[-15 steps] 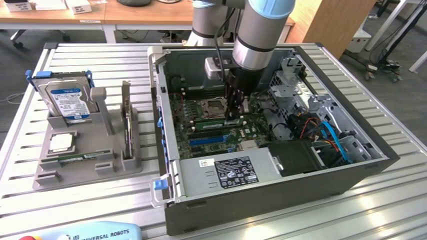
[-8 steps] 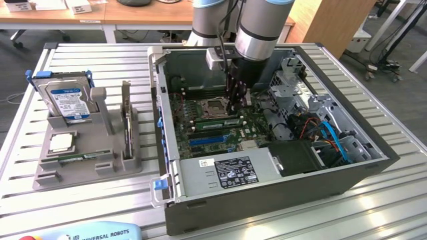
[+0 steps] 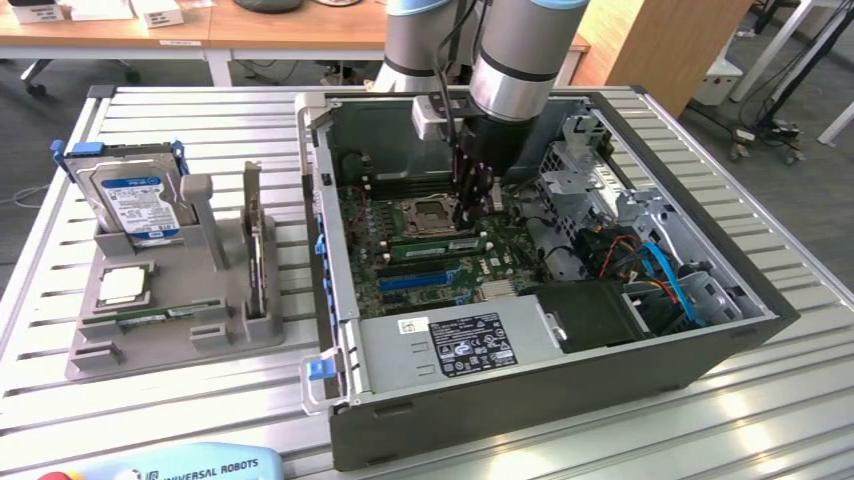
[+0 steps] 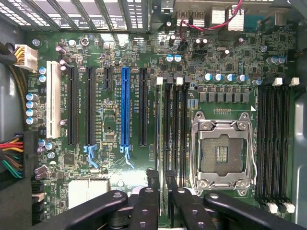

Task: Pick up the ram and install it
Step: 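Press down the ram until it locks into place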

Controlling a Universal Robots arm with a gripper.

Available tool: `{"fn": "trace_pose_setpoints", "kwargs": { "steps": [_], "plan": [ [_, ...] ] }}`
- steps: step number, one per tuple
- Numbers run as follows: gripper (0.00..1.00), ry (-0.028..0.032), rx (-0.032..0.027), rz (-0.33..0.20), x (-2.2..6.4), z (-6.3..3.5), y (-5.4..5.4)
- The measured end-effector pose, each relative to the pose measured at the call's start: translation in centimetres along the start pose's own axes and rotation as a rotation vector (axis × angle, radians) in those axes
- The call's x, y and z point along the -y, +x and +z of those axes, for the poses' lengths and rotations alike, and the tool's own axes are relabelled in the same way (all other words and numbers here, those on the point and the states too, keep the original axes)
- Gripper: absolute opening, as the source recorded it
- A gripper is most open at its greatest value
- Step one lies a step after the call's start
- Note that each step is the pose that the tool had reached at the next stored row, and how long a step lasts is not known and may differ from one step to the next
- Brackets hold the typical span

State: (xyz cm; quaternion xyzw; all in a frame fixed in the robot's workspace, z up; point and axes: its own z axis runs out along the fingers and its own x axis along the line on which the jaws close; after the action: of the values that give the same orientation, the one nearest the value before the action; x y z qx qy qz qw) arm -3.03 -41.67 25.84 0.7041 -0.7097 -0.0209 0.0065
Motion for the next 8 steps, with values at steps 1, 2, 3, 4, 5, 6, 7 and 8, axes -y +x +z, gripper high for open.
{"fn": "trace_pose_setpoints", "kwargs": {
  "steps": [1, 2, 3, 4, 5, 6, 7, 8],
  "plan": [
    [0.19, 0.0, 0.0, 0.0, 0.0, 0.0, 0.0],
    [0.19, 0.0, 0.0, 0.0, 0.0, 0.0, 0.0],
    [0.19, 0.0, 0.0, 0.0, 0.0, 0.0, 0.0],
    [0.19, 0.0, 0.0, 0.0, 0.0, 0.0, 0.0],
    [0.17, 0.0, 0.0, 0.0, 0.0, 0.0, 0.0],
    [0.17, 0.0, 0.0, 0.0, 0.0, 0.0, 0.0],
    [0.11, 0.0001, 0.0, 0.0, 0.0, 0.0, 0.0],
    [0.1, 0.0, 0.0, 0.0, 0.0, 0.0, 0.0]
  ]
}}
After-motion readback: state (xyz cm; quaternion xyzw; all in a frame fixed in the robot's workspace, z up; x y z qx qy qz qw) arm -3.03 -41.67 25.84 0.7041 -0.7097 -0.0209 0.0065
